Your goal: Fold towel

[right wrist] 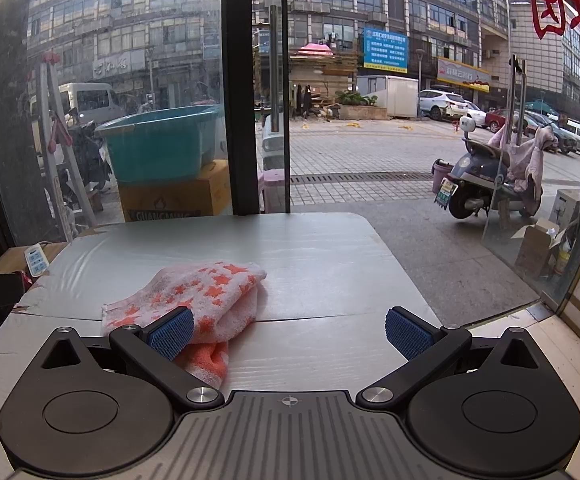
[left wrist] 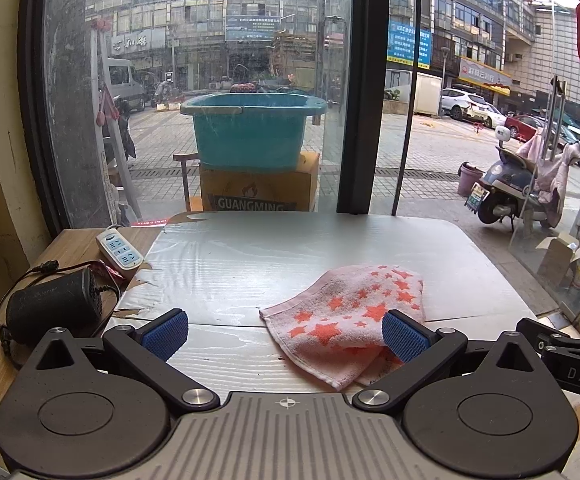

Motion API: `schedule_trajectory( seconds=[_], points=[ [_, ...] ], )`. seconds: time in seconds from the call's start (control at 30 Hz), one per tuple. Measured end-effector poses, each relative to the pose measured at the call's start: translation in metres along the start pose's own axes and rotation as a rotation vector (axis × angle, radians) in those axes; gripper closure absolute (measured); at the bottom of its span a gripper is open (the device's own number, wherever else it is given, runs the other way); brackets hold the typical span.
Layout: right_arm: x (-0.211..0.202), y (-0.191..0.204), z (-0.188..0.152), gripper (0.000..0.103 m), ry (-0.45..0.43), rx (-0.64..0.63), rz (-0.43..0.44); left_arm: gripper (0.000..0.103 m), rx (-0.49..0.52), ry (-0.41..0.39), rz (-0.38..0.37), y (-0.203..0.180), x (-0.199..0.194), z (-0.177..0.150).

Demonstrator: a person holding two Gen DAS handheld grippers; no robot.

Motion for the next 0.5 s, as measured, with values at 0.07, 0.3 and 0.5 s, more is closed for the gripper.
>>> schedule_trajectory(
  seconds=[0.07,0.3,0.5],
  points=[
    [-0.0005,0.0003,-0.0008,0.000,0.002,-0.001,0.000,0.000,0.001,0.002,0.001,-0.0005,0.0005,0.0002],
    [-0.0026,0.0004,-0.0024,0.000,0.007,-0.003,-0.001,0.000,0.006,0.008,0.003,-0.0022,0.0021,0.0010],
    [-0.0012,-0.0025,0.0000,0.000,0.008,-0.002,-0.002,0.000,0.005,0.002,0.001,0.0012,-0.0004,-0.0009]
  ],
)
Point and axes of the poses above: each gripper's, at about its wrist camera, not at the fingertips, and x roughly the way its jaws point, y to its left, z to its top, the point moved 5 cm from there along x, roughly the way its jaws point, and after that the axes turned 4 degrees about x, right-handed, at the moved point
